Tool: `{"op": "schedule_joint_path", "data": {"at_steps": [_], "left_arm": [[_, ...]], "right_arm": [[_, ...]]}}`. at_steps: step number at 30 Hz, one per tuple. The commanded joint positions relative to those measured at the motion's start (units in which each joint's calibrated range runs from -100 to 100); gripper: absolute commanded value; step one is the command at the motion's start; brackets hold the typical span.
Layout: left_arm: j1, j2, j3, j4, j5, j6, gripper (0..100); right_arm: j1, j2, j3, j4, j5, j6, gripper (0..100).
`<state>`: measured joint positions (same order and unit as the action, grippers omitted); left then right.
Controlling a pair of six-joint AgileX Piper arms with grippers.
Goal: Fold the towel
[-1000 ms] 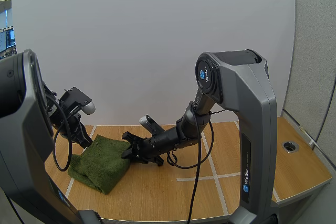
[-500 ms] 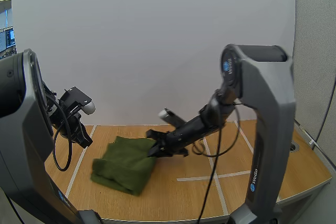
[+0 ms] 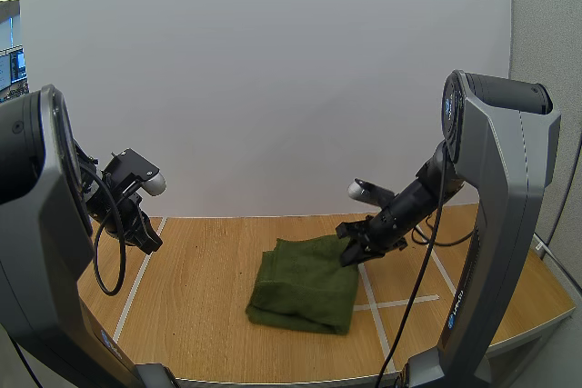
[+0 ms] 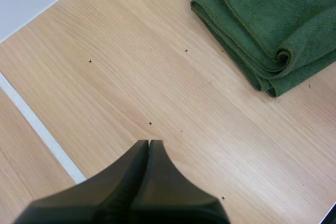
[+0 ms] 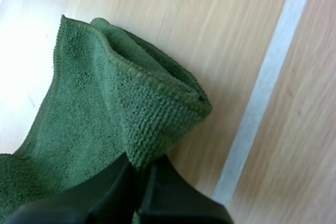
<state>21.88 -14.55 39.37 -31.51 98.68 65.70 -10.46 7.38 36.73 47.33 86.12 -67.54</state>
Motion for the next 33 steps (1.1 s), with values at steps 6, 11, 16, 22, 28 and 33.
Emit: {"op": "schedule_joint_path", "data": {"at_steps": [6, 11, 16, 22, 28, 33], "left_arm": [[0.07, -0.75, 0.28, -3.77, 1.32, -0.40, 0], [0.07, -0.75, 0.28, -3.77, 1.32, -0.40, 0], [0.07, -0.75, 0.28, -4.03, 1.32, 0.02, 0], [-0.36, -0.75, 0.28, -5.39, 1.32, 1.52, 0], [-2.66, -0.75, 0.28, -8.46, 1.32, 2.60, 0], [-8.24, -0.75, -0.41, -10.92, 1.32, 2.23, 0]], "right_arm": [[0.20, -0.30, -3.75, -3.16, 0.37, 0.25, 6], [0.20, -0.30, -3.75, -4.10, 1.23, 2.37, 95], [0.20, -2.59, -3.75, -6.47, 1.64, 3.82, 100], [0.20, -10.63, -3.75, -6.51, 1.78, 3.82, 100], [0.63, -13.58, -3.52, -6.24, 3.10, 3.38, 45], [0.85, -13.35, -1.72, 0.02, -1.47, 1.97, 0]]}}
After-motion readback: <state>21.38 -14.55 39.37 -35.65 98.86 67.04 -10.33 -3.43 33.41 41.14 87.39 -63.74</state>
